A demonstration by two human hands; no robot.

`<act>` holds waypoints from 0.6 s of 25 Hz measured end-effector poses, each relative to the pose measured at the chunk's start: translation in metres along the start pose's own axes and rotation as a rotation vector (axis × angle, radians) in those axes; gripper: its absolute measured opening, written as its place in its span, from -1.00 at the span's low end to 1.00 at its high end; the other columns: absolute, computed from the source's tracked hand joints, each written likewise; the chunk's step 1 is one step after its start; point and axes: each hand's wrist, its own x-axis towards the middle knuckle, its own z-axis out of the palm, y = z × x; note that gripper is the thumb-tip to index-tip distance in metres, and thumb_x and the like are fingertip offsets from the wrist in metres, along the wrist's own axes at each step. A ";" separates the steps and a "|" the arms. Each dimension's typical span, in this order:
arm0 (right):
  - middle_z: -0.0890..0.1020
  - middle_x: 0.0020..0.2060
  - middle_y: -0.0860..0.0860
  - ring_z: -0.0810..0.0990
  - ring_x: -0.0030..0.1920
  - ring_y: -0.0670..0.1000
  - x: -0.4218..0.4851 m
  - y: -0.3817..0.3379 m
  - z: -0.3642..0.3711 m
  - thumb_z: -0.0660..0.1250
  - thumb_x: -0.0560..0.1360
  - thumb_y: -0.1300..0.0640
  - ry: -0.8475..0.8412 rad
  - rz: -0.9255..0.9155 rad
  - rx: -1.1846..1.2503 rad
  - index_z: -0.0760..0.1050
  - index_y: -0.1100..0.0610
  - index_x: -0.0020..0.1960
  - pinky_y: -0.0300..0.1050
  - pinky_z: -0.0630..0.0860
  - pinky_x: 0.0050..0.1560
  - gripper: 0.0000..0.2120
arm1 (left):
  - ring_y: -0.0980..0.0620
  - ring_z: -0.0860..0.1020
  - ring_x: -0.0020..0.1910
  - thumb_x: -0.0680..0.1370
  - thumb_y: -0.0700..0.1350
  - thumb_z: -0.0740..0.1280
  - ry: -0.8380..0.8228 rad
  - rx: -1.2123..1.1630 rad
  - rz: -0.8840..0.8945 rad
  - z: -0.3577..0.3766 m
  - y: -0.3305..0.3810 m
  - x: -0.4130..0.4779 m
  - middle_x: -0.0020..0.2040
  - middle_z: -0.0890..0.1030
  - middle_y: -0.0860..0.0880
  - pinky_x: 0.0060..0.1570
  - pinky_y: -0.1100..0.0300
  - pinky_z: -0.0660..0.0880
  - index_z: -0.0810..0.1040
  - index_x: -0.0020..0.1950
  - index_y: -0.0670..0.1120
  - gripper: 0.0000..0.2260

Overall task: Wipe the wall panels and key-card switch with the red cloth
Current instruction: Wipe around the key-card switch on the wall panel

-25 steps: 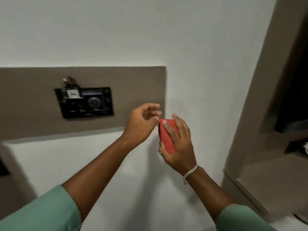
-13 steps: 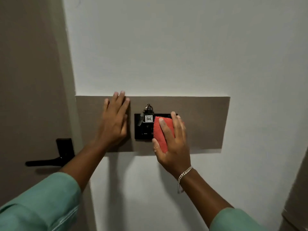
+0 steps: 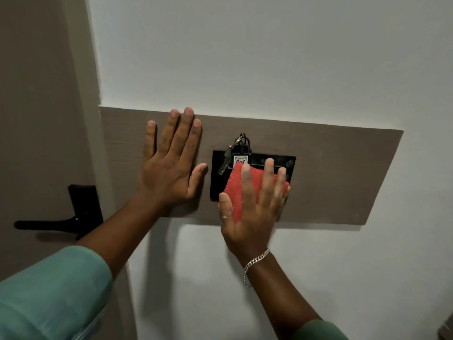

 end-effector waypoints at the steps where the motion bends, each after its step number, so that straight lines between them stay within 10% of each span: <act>1: 0.20 0.54 0.17 0.09 0.59 0.28 -0.002 0.001 0.000 0.15 0.61 -0.17 -0.007 -0.049 -0.008 0.26 0.03 0.50 0.35 0.10 0.55 -0.47 | -0.17 0.02 0.60 0.60 0.17 0.02 0.006 -0.001 -0.002 0.000 0.000 0.000 0.61 0.09 -0.19 0.52 -0.22 -0.07 0.01 0.61 -0.17 -0.33; 15: 0.17 0.56 0.16 0.02 0.63 0.19 0.004 0.019 0.001 0.22 0.58 -0.16 0.007 -0.116 0.005 0.20 -0.10 0.54 0.25 -0.08 0.60 -0.44 | -0.17 0.02 0.60 0.60 0.16 0.04 0.019 0.017 -0.006 0.001 0.000 0.000 0.61 0.11 -0.19 0.53 -0.22 -0.07 0.00 0.61 -0.16 -0.33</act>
